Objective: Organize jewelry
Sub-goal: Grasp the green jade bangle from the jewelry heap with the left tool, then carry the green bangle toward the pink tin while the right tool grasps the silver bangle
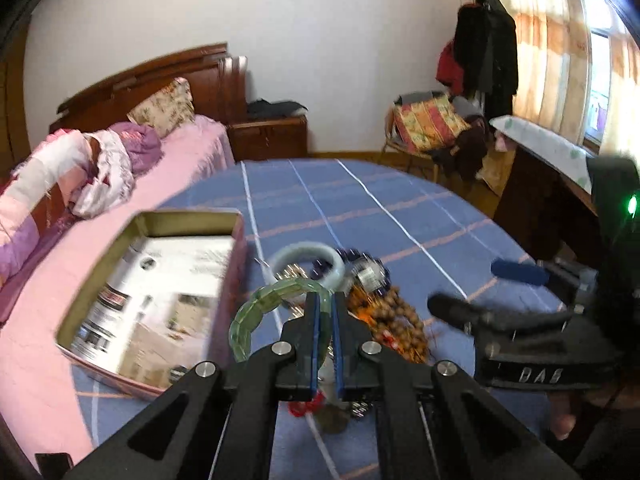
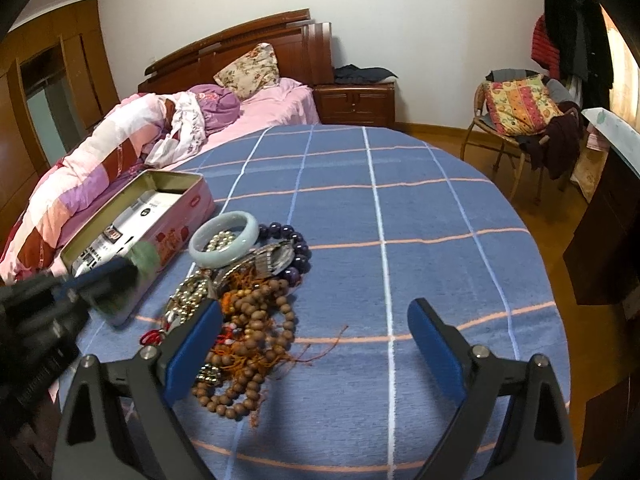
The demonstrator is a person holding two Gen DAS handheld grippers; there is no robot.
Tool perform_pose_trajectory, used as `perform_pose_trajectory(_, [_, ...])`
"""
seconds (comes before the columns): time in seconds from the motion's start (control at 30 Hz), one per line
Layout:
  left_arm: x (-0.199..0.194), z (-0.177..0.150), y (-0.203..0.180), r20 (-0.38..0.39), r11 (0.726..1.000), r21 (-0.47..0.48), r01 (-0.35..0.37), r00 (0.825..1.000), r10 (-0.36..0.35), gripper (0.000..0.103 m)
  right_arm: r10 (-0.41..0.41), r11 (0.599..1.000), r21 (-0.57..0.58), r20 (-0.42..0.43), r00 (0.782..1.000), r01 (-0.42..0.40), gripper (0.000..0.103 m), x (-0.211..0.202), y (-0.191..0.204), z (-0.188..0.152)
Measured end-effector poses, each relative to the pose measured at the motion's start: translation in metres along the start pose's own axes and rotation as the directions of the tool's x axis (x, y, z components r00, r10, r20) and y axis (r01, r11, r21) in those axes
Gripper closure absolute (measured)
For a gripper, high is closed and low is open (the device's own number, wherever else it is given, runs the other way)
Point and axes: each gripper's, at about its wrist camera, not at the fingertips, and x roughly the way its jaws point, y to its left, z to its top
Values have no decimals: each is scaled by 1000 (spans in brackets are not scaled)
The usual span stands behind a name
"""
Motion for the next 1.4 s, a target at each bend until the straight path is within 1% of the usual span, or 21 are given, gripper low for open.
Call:
perform_pose_trajectory(0.03, [-3,2,3,12,1000,-3,-12,1000,12,99,7,1000,-4,-5,1000,-7,7,1,2,0])
perform_pose_trajectory(0.07, [-5,5,7,18,1000,-6,-22,1000,22,99,17,1000,-8,-9,1000,-17,11,2,4,0])
perform_pose_trajectory(0.1, [-7,7,10,26,999,-11,-30,999,30,99,27,1000,-15,-15,1000,-27,19,3,7,0])
perform_pose_trajectory(0.13, [-9,9,14,33,999,-17,-41,999,42,99,42,999,-26,-31,999,-42,22,6,11,0])
perform_pose_trajectory(0.2, [-10,11,19,37,998,-19,-57,998,58,99,68,996,-52,-60,996,-71,41,13,20,1])
perform_pose_trajectory(0.3, [-11,12,26,46,997,-25,-71,996,72,99,80,992,-90,-83,993,-88,54,21,33,2])
perform_pose_trajectory(0.43, [-11,11,32,48,997,-32,-77,996,78,99,95,987,-123,-107,990,-108,61,30,46,8])
perform_pose_trajectory(0.47, [-10,11,34,47,996,-35,-78,996,80,99,100,985,-130,-111,989,-114,63,32,50,8])
perform_pose_trajectory(0.5, [-10,10,35,46,996,-38,-79,996,80,99,105,983,-136,-120,987,-121,68,35,53,8])
perform_pose_trajectory(0.57, [-10,10,39,48,996,-45,-75,996,77,99,104,981,-147,-138,985,-125,70,42,58,8])
perform_pose_trajectory(0.67, [-9,9,44,49,996,-54,-73,996,76,99,68,980,-176,-152,986,-95,72,51,63,8])
perform_pose_trajectory(0.7, [-9,8,45,48,996,-58,-73,996,76,99,69,978,-183,-158,985,-97,74,52,64,8])
perform_pose_trajectory(0.8, [-9,8,48,47,995,-67,-71,996,74,99,21,969,-239,-156,988,-58,82,54,70,8])
perform_pose_trajectory(0.83, [-10,7,50,48,995,-69,-71,996,75,99,18,965,-255,-156,988,-57,83,54,72,8])
perform_pose_trajectory(0.9, [-10,8,52,49,995,-71,-71,996,75,99,26,955,-288,-160,987,-72,90,52,76,6])
perform_pose_trajectory(0.97, [-11,7,55,51,994,-78,-71,996,75,99,31,949,-304,-164,986,-81,91,51,79,2])
perform_pose_trajectory(1.03, [-13,7,57,54,994,-85,-72,996,77,99,20,944,-323,-159,987,-71,93,50,81,0])
perform_pose_trajectory(1.17, [-18,7,64,63,992,-96,-80,994,86,99,35,955,-285,-149,988,-77,97,48,74,4])
perform_pose_trajectory(1.33, [-23,9,71,74,989,-108,-98,992,106,99,48,967,-243,-100,994,-71,98,35,65,15])
perform_pose_trajectory(1.4, [-23,9,74,77,989,-109,-104,991,113,99,62,971,-225,-96,993,-83,98,32,62,20])
